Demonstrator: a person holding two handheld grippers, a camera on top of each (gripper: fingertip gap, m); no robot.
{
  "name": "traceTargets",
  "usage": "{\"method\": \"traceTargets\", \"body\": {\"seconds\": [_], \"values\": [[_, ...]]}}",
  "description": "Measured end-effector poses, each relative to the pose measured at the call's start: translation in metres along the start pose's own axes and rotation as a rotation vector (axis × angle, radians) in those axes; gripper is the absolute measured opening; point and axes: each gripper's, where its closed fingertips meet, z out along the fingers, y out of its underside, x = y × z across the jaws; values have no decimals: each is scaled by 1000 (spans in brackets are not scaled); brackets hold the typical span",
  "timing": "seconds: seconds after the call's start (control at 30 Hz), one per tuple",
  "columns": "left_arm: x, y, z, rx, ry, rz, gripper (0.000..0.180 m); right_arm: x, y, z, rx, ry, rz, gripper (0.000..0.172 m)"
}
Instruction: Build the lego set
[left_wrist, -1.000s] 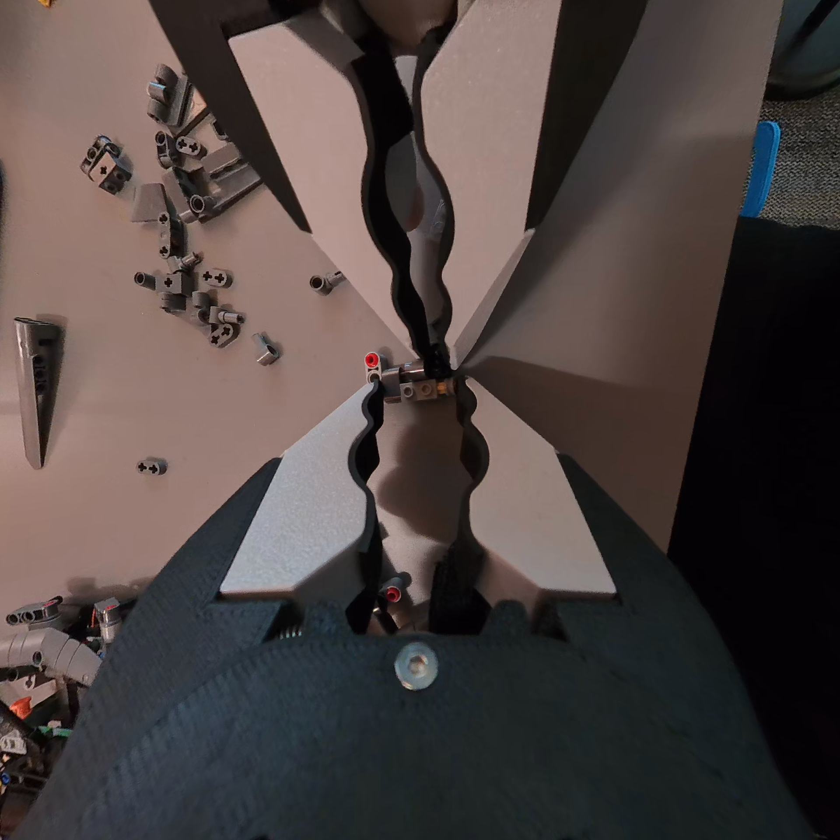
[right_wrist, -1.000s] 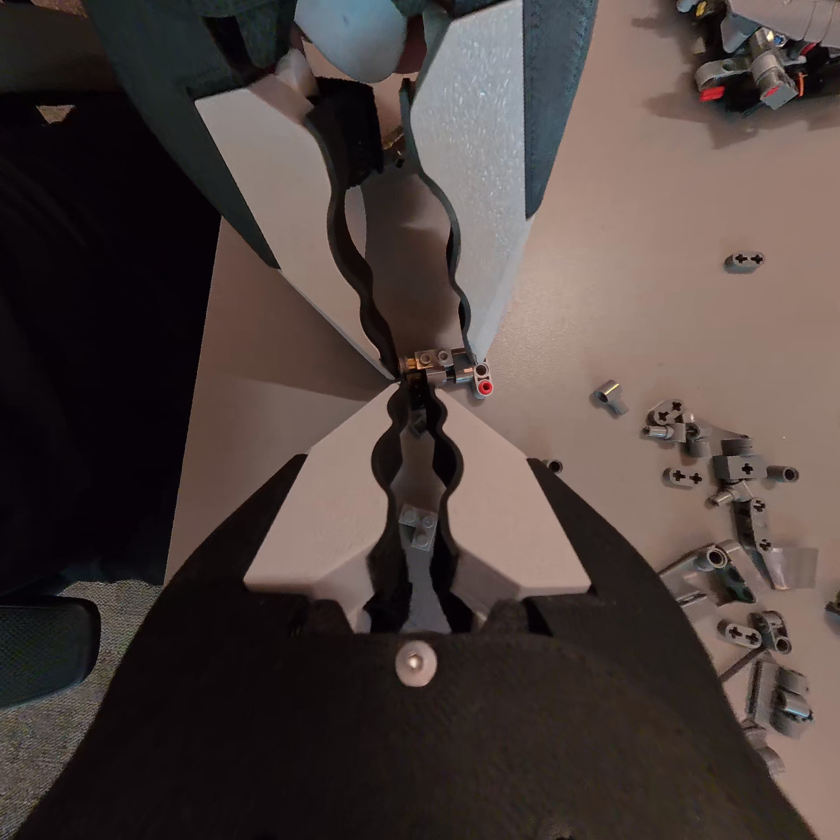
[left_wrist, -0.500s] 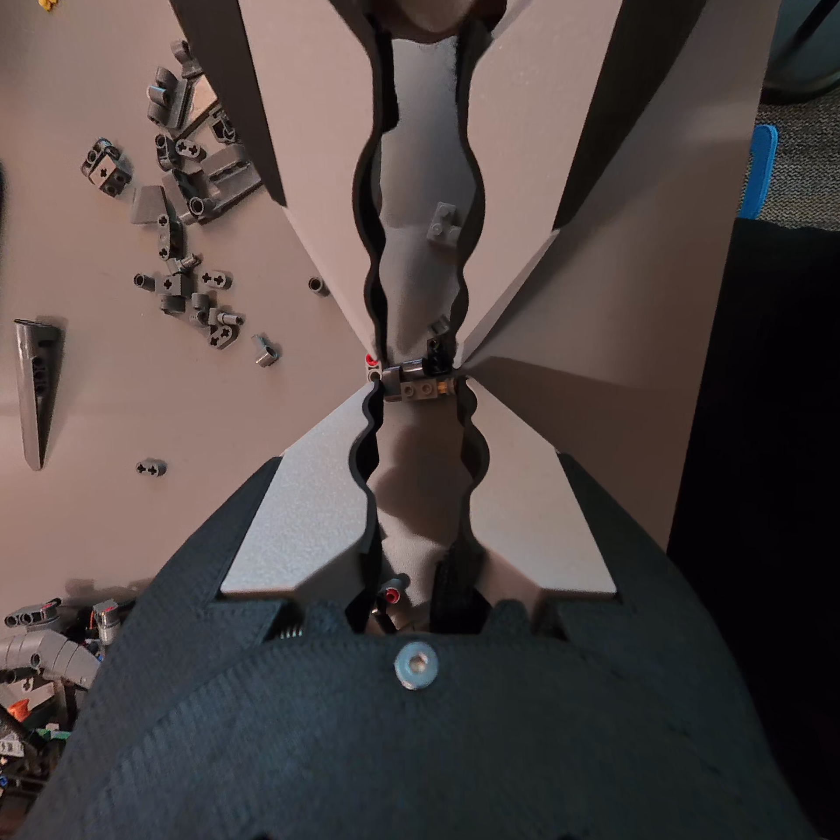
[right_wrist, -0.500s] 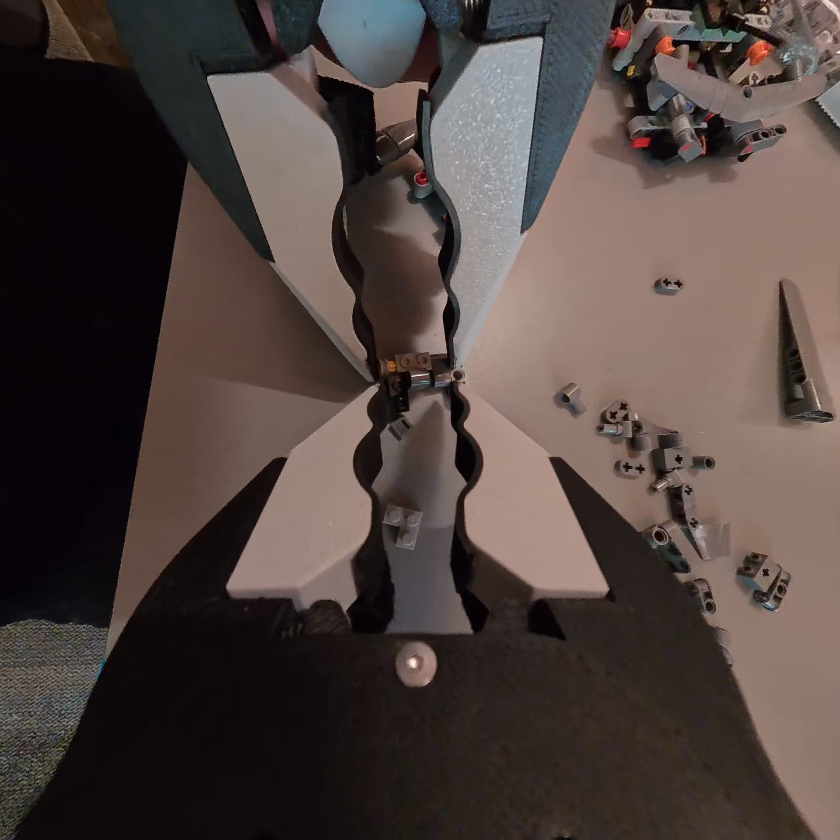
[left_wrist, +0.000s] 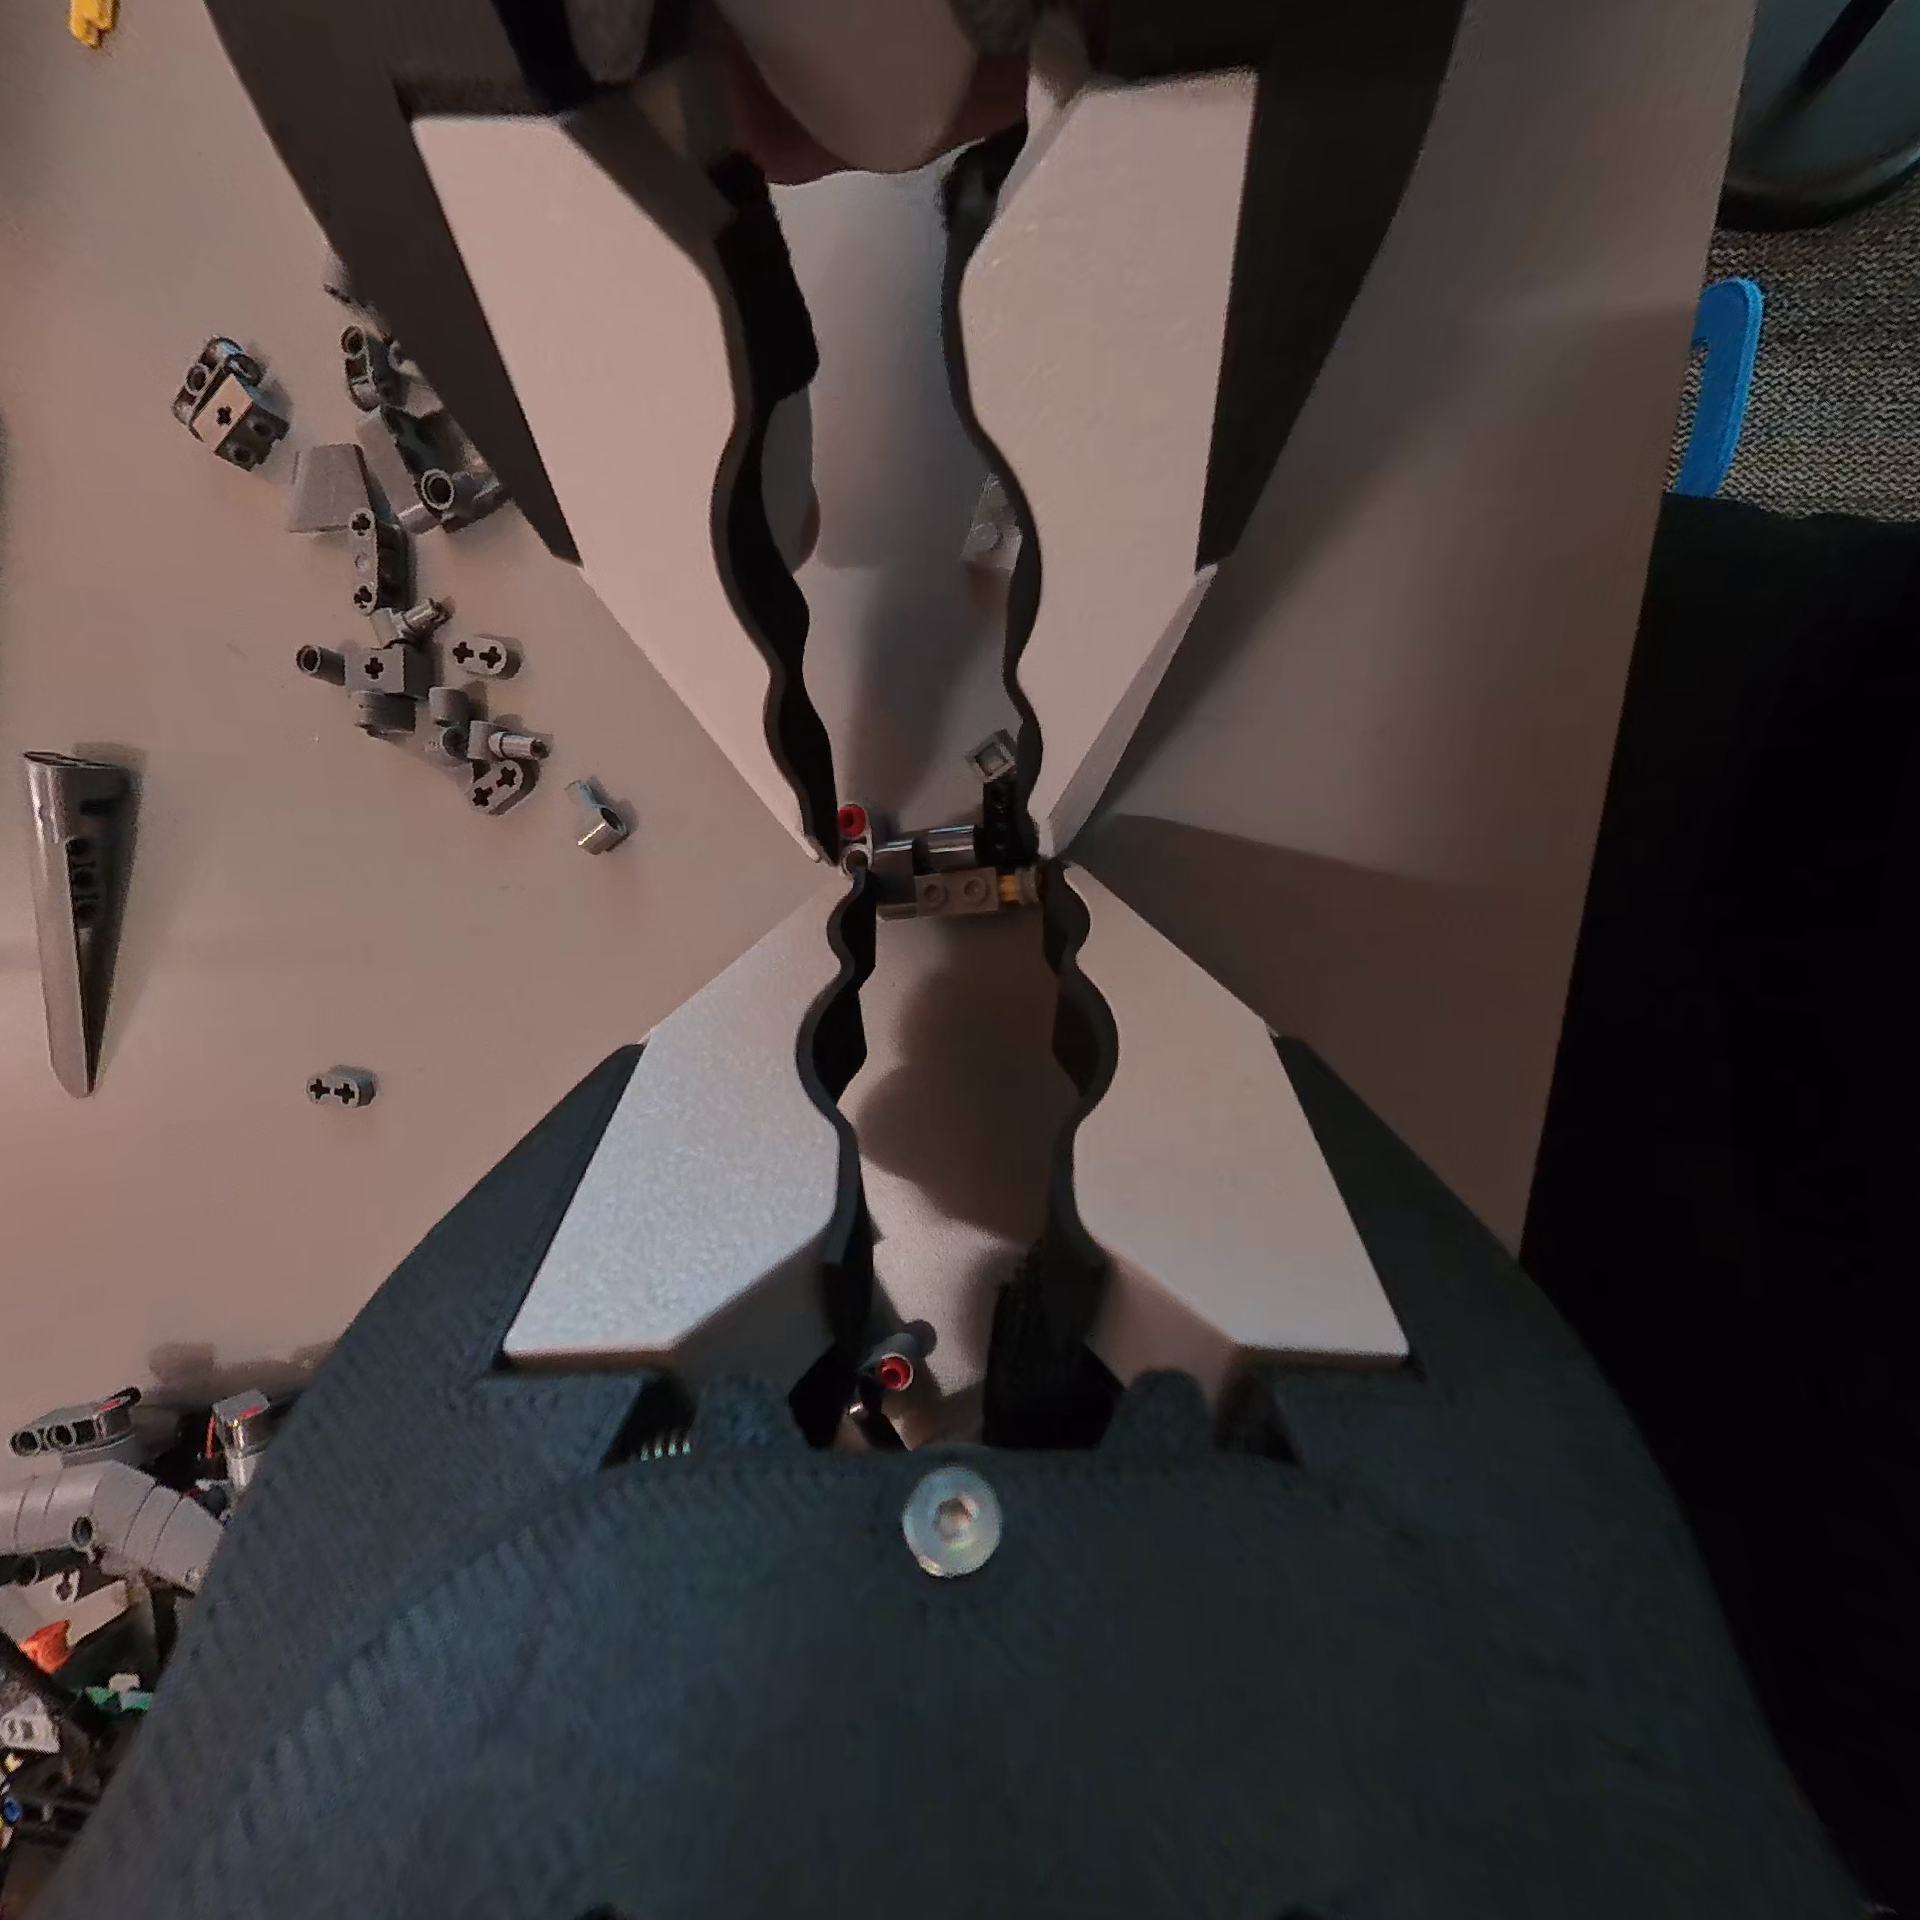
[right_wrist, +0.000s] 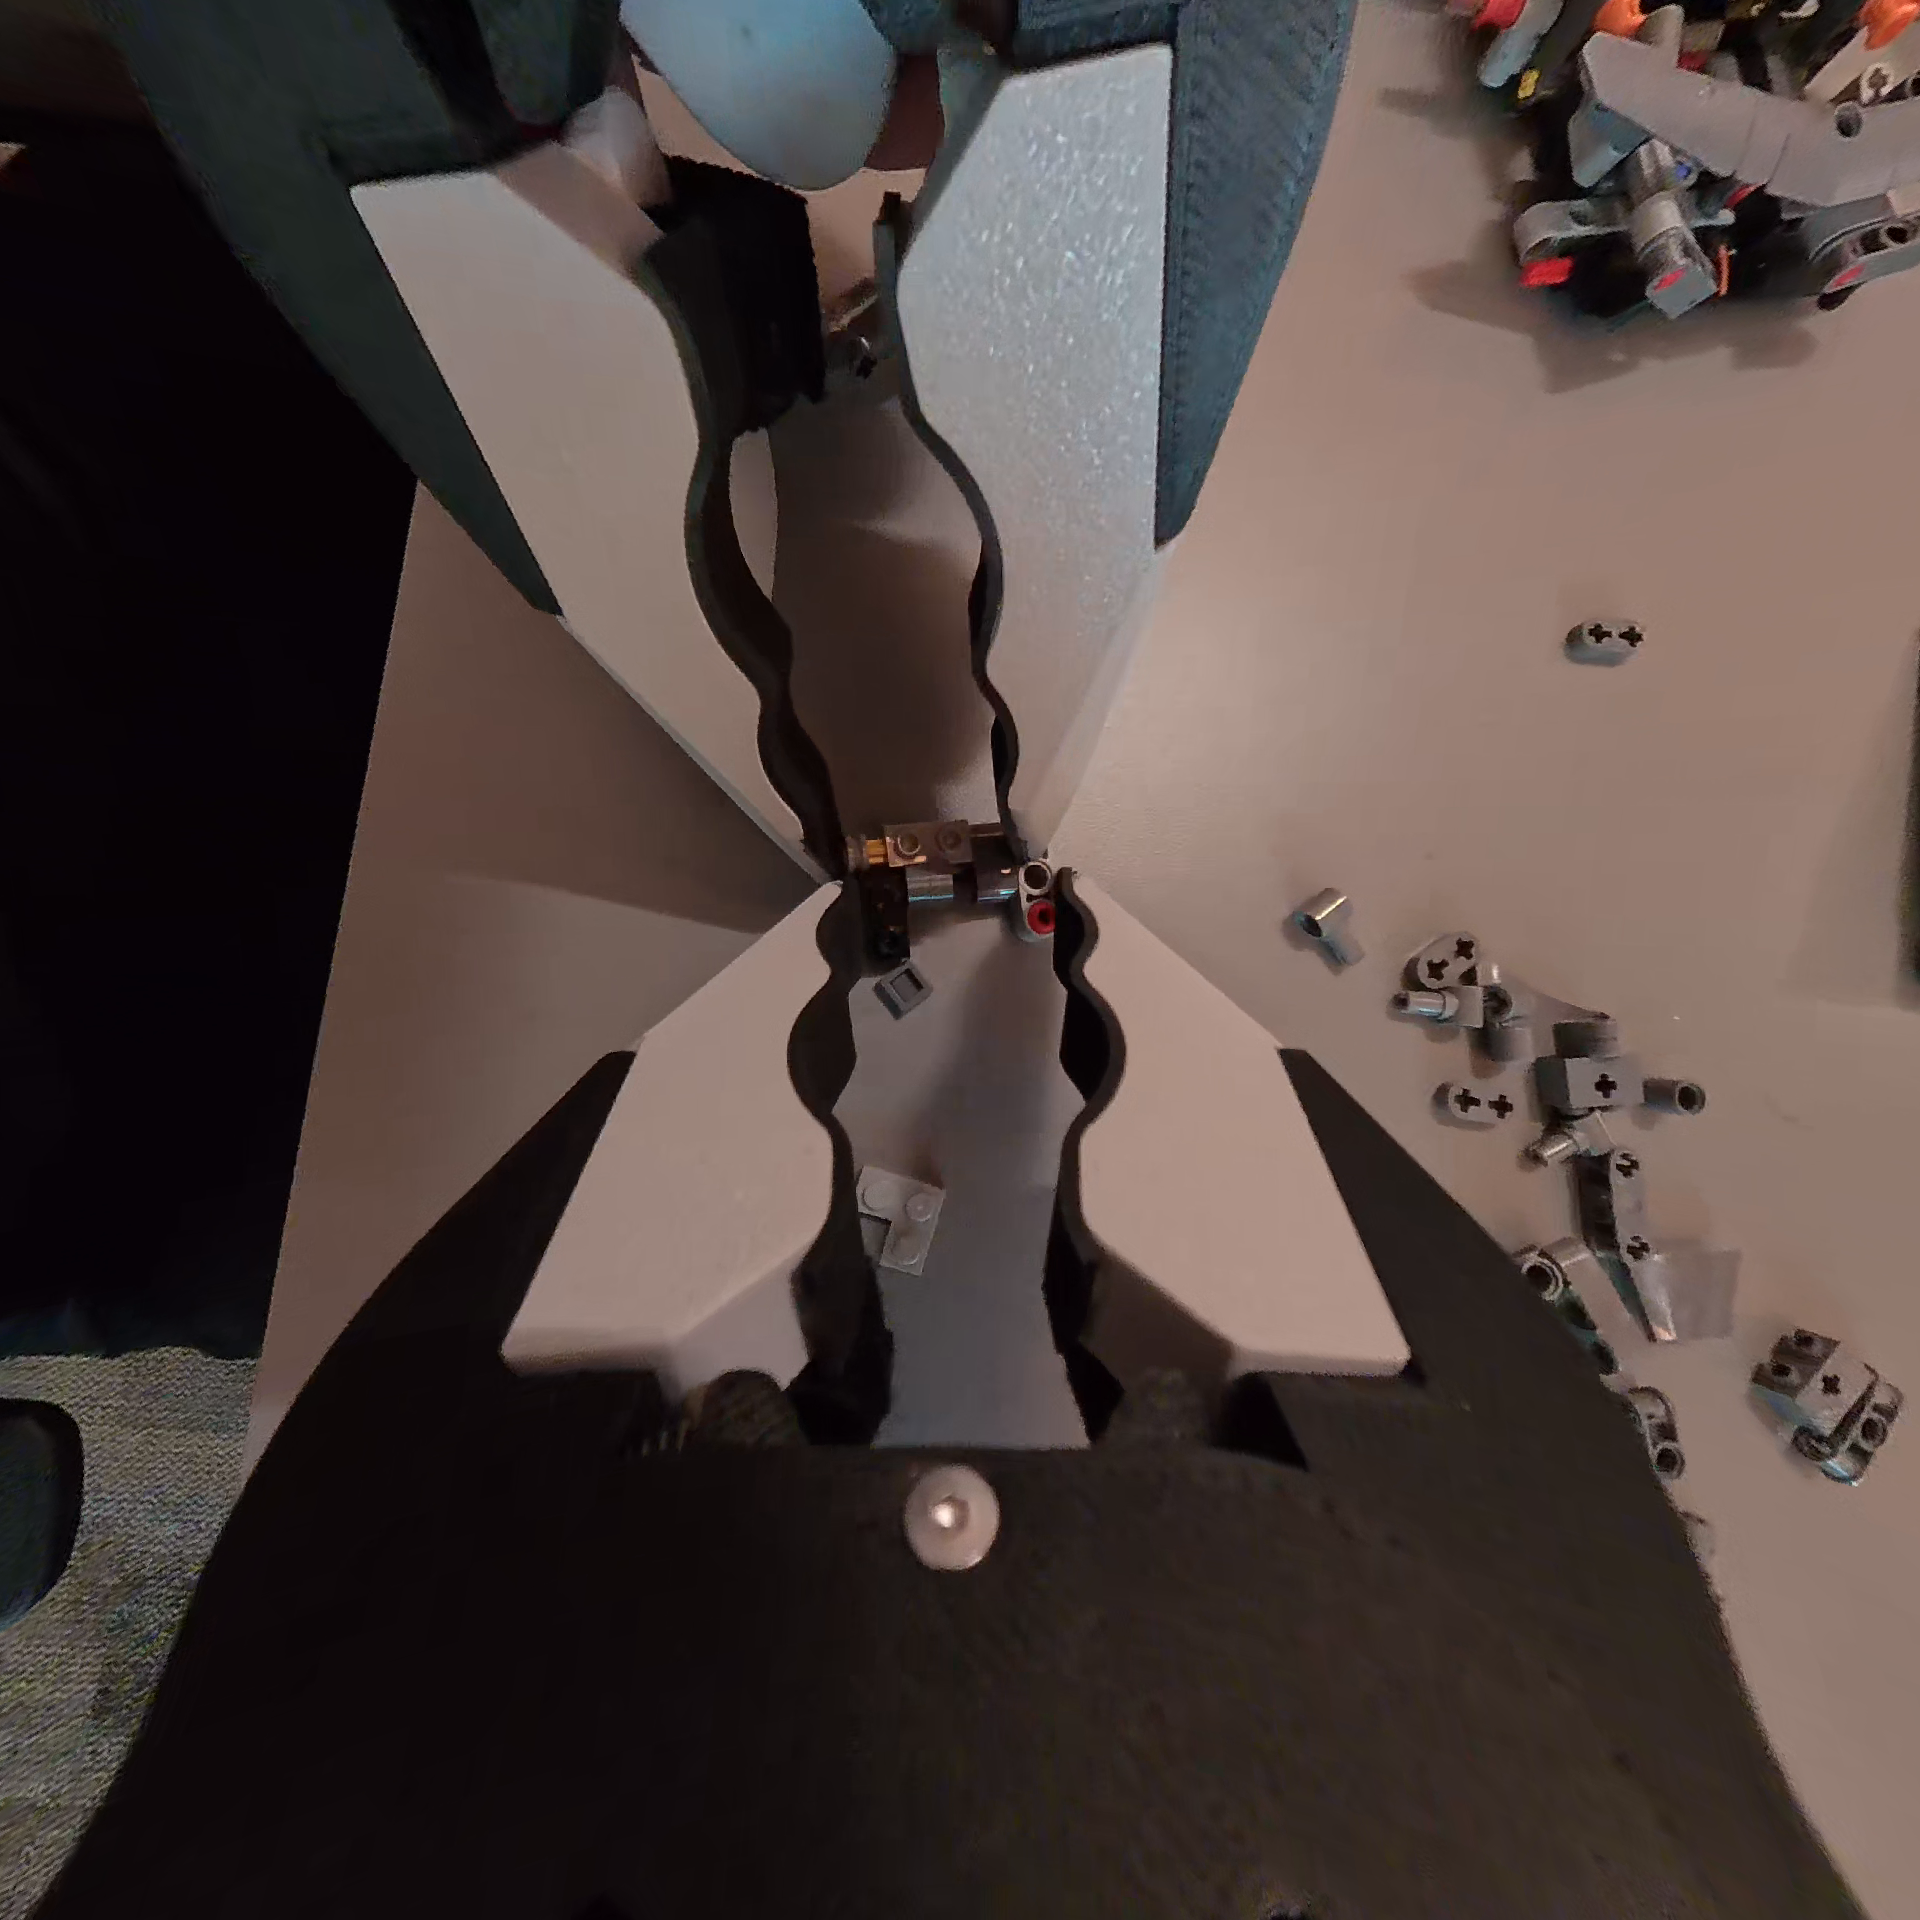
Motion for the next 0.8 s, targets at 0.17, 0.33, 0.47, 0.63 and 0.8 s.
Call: {"method": "traceTargets", "body": {"seconds": [0.17, 0.33, 0.47, 0.63, 0.8], "values": [[0, 0, 0, 3, 2, -3, 30, 0, 0, 0, -16, -22, -4, 33], [0, 0, 0, 10, 4, -7, 31, 1, 0, 1, -13, -34, 1, 33], [-1, 0, 0, 12, 8, -3, 31, 1, 0, 1, -29, -44, -7, 32], [-1, 0, 0, 21, 10, -8, 31, 2, 0, 1, -24, -60, -5, 29], [-1, 0, 1, 29, 12, -6, 31, 3, 0, 1, -14, -65, -10, 29]]}}
